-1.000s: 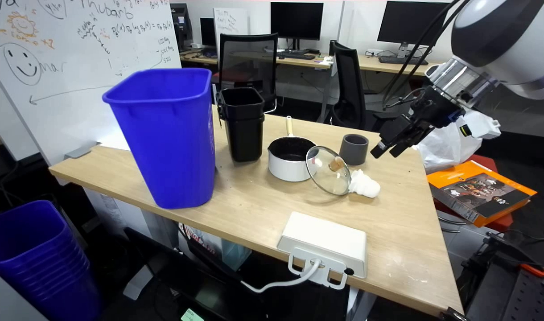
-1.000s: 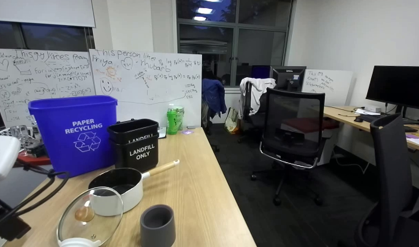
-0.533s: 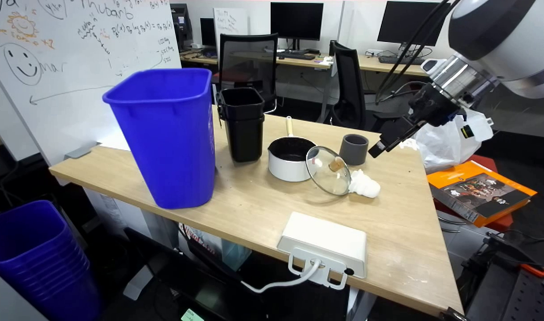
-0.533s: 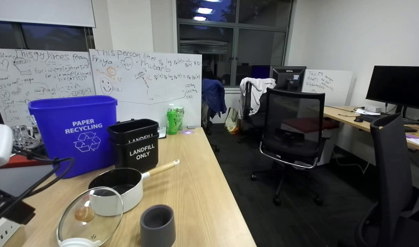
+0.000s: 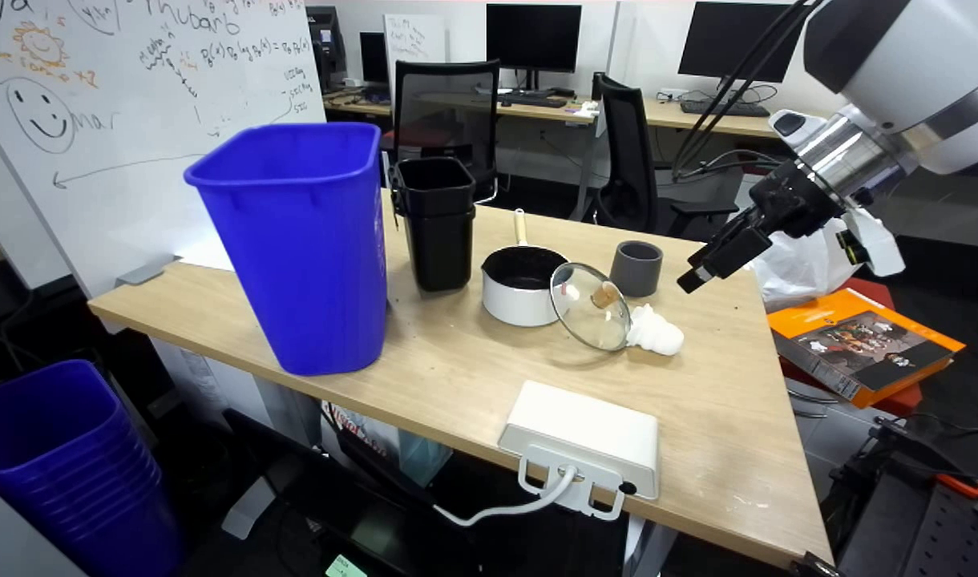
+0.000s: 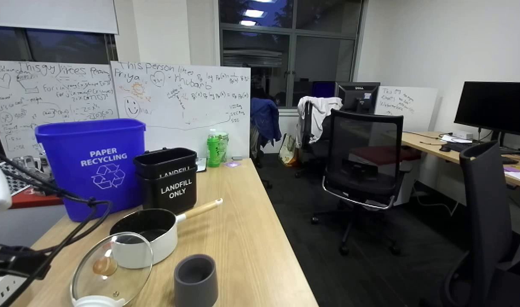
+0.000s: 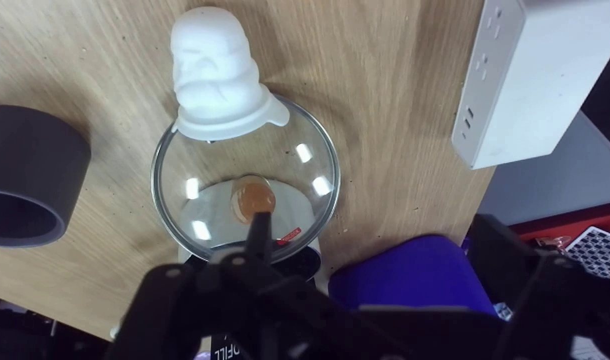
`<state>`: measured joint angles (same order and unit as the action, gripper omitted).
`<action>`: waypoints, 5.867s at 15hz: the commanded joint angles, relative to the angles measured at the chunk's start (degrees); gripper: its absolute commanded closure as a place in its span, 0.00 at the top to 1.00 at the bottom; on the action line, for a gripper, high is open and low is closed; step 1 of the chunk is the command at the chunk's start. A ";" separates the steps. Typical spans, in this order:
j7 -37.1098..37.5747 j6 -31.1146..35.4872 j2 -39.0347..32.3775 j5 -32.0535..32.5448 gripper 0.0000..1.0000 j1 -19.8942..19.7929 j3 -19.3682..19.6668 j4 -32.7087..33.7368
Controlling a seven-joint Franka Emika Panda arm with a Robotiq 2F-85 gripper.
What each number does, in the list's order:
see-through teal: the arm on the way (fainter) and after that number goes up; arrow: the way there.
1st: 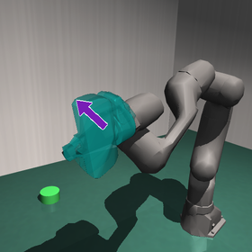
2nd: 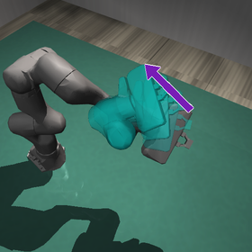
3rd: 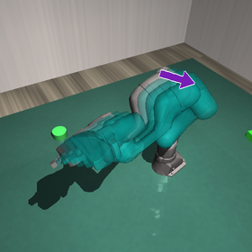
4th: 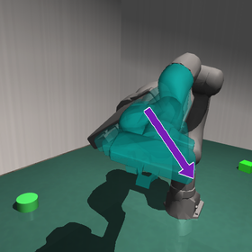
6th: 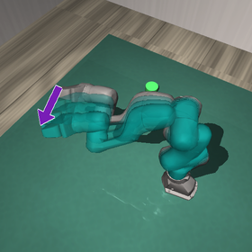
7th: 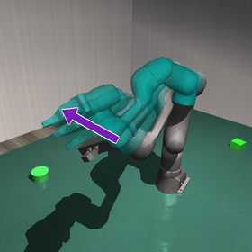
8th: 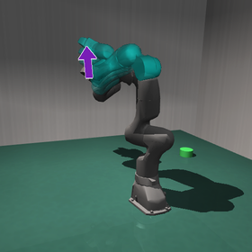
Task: Pick the lid and put it on the pot
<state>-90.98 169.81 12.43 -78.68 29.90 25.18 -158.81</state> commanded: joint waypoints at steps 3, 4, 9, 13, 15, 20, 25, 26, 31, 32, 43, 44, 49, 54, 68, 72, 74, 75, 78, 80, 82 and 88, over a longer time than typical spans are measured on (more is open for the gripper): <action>-24.39 -2.52 -6.64 -21.03 1.00 1.13 3.36 5.05; -28.62 -3.61 -8.55 -25.25 1.00 0.79 3.42 6.10; -22.39 -2.14 -4.83 -19.90 1.00 0.71 2.82 3.38; -22.36 -2.14 -4.72 -19.90 1.00 0.71 2.82 3.36; -22.36 -2.14 -4.72 -19.90 1.00 0.71 2.82 3.36; -23.94 -2.49 -5.27 -20.64 1.00 0.51 3.04 3.61; -29.84 -3.76 -6.78 -23.77 1.00 0.27 3.43 4.77; -31.62 -4.12 -7.07 -24.67 1.00 0.23 3.48 5.04; -47.88 -7.45 -12.47 -35.58 1.00 -0.16 3.88 8.68; -51.53 -8.70 -14.31 -38.35 1.00 -0.23 4.15 9.52; -57.85 -24.79 -39.79 -49.75 1.00 12.79 18.39 24.09; -58.21 -25.82 -40.93 -50.53 1.00 14.23 19.37 23.67; -58.24 -28.40 -46.34 -53.85 1.00 18.43 21.18 22.21; -58.21 -30.90 -50.89 -58.21 1.00 21.99 24.51 23.27; -58.19 -32.43 -51.68 -62.02 1.00 24.65 26.67 23.91; -58.21 -33.08 -51.61 -61.83 0.72 25.58 27.99 24.12; -58.21 -33.28 -51.44 -61.60 0.61 25.89 28.47 23.99; -58.21 -33.36 -51.33 -61.49 0.54 26.02 28.69 23.91; -58.21 -33.13 -50.88 -61.28 0.33 26.49 29.26 23.69; -58.21 -32.62 -50.22 -60.91 0.19 26.67 29.48 23.54; -58.22 -32.46 -49.98 -59.92 0.16 27.01 29.78 23.32; -59.93 -27.76 -43.73 -50.00 0.16 22.64 26.61 24.54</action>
<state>-148.29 137.44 -37.90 -133.50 56.51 55.16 -134.76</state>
